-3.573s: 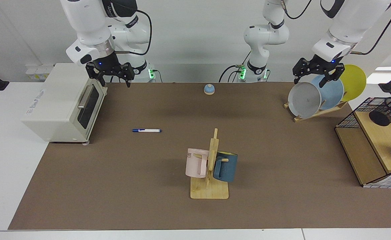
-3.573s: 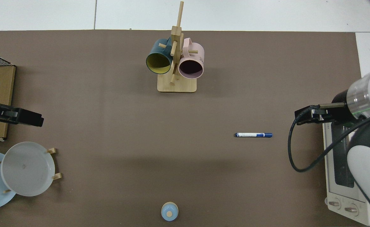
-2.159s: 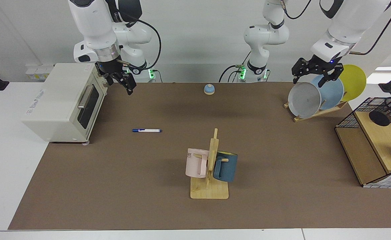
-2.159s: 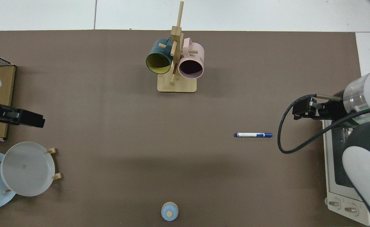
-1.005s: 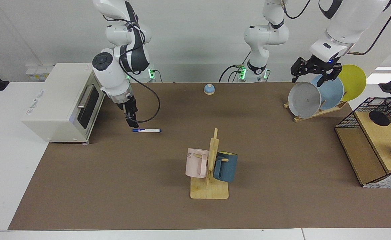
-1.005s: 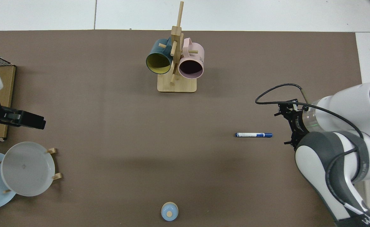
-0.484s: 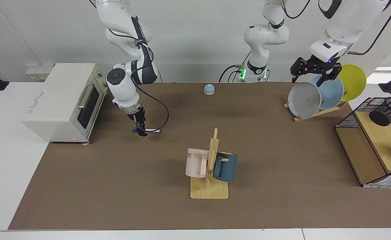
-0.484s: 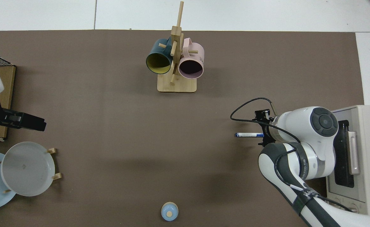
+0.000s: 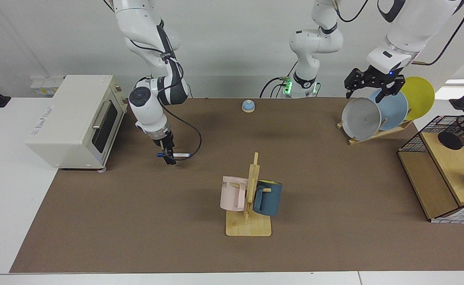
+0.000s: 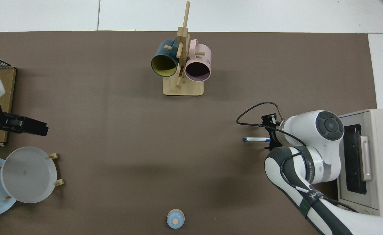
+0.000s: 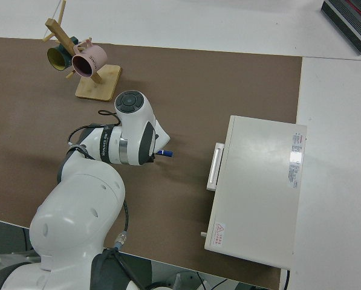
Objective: Put markers into pen holder
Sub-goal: 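Lower the right gripper onto the marker and close it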
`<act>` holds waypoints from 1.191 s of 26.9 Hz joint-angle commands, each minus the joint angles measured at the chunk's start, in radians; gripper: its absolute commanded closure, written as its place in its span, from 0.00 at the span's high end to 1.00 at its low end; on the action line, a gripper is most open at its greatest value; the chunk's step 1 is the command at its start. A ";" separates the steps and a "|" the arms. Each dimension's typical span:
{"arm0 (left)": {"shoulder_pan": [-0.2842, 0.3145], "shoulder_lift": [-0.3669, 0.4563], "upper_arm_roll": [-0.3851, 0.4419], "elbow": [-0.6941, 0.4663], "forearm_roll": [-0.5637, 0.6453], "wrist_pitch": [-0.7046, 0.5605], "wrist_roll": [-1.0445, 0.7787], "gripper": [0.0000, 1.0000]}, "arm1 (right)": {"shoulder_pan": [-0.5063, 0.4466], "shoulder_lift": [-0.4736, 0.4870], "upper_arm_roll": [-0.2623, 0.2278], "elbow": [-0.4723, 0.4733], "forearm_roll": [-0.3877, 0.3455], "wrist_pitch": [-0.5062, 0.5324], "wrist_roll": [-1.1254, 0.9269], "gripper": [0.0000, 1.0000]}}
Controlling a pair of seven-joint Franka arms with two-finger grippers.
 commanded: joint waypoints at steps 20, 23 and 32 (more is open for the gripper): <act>-0.003 -0.026 -0.002 -0.028 -0.006 -0.001 -0.011 1.00 | -0.021 0.028 0.000 -0.008 0.008 0.038 -0.024 0.81; -0.003 -0.034 -0.002 -0.037 -0.006 -0.001 -0.011 1.00 | -0.021 0.028 -0.001 -0.007 0.007 0.037 -0.025 0.81; -0.004 -0.046 -0.004 -0.057 -0.006 0.000 -0.011 1.00 | -0.032 0.027 0.000 -0.005 0.007 0.029 -0.048 0.72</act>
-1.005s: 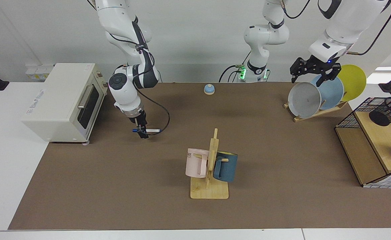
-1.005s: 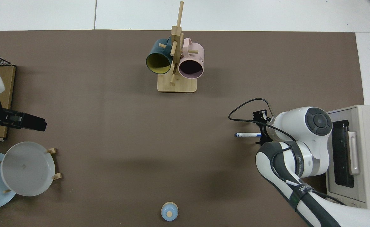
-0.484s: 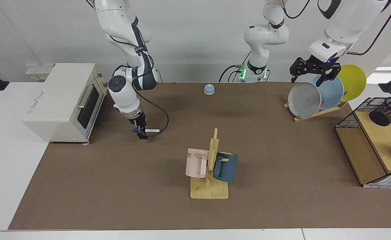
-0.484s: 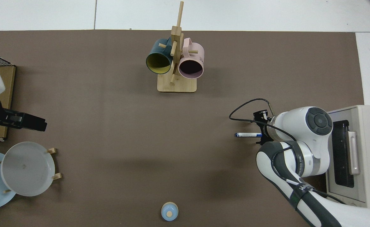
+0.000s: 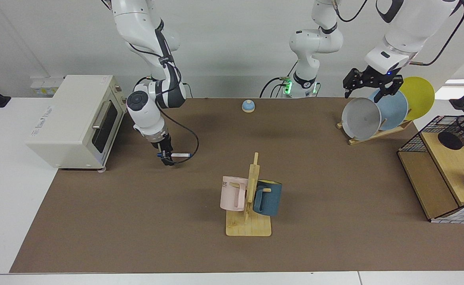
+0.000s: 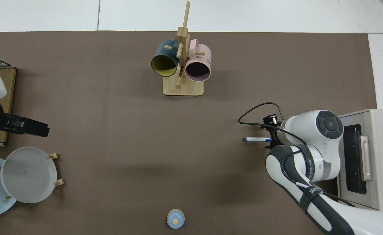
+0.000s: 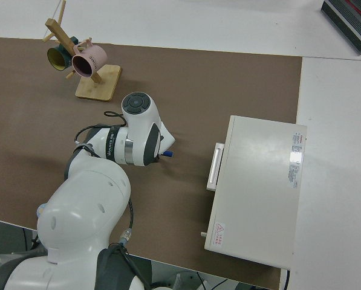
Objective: Put markers into pen holder
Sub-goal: 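Lower the right gripper onto the marker and close it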
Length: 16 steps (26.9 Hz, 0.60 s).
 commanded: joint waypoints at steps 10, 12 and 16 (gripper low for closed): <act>-0.004 -0.036 -0.001 -0.041 -0.006 0.001 -0.011 1.00 | -0.016 0.000 0.009 -0.005 0.007 0.019 -0.024 0.32; -0.004 -0.038 -0.001 -0.041 -0.006 0.001 -0.008 1.00 | -0.016 0.002 0.009 -0.005 0.007 0.018 -0.018 0.19; -0.004 -0.036 -0.001 -0.040 -0.007 0.001 -0.011 1.00 | -0.016 0.002 0.009 -0.003 0.007 0.018 -0.015 0.07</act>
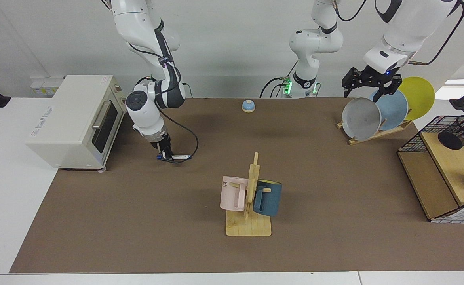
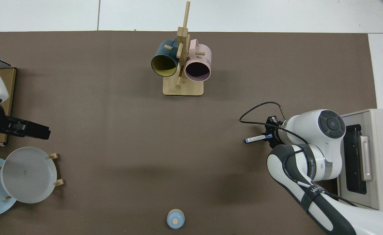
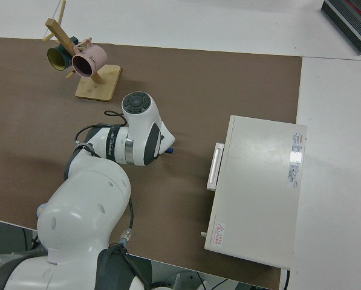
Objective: Put markers into pen holder
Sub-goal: 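Lower the right gripper onto the marker and close it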
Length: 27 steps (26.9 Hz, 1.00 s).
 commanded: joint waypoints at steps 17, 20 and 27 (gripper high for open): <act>-0.002 -0.027 0.001 -0.027 -0.007 0.001 -0.009 1.00 | 0.009 -0.152 0.014 0.113 0.010 -0.289 -0.021 0.00; -0.004 -0.027 0.001 -0.027 -0.007 0.001 -0.009 1.00 | 0.029 -0.155 0.012 0.194 0.012 -0.393 -0.016 0.00; -0.006 -0.029 0.000 -0.029 -0.007 -0.004 0.004 1.00 | 0.033 -0.232 0.014 0.314 0.021 -0.608 -0.019 0.00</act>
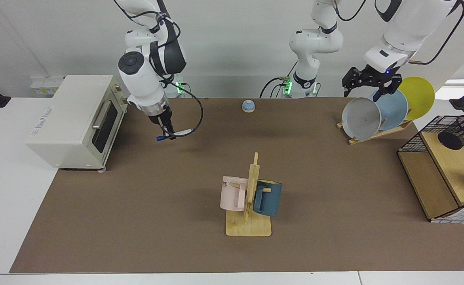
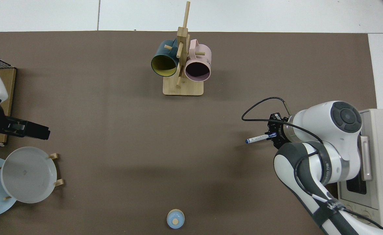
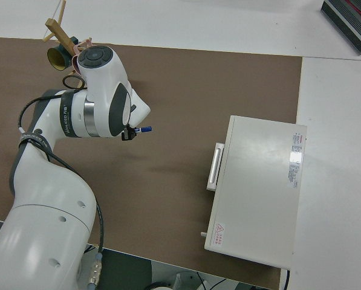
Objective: Put markers into pen holder
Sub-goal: 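Lift the marker with the right gripper and carry it toward the middle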
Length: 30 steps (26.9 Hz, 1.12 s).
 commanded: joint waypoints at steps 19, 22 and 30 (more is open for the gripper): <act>-0.004 -0.023 0.001 -0.025 -0.006 0.017 0.220 0.99 | 0.312 -0.141 0.018 0.166 0.084 -0.120 0.345 0.00; -0.004 -0.023 -0.001 -0.027 -0.009 0.011 0.312 0.99 | 0.383 -0.106 0.017 0.193 0.082 -0.099 0.439 0.00; -0.010 -0.026 -0.073 -0.031 -0.023 0.007 0.452 0.99 | 0.440 -0.001 0.017 0.288 0.058 -0.063 0.591 0.00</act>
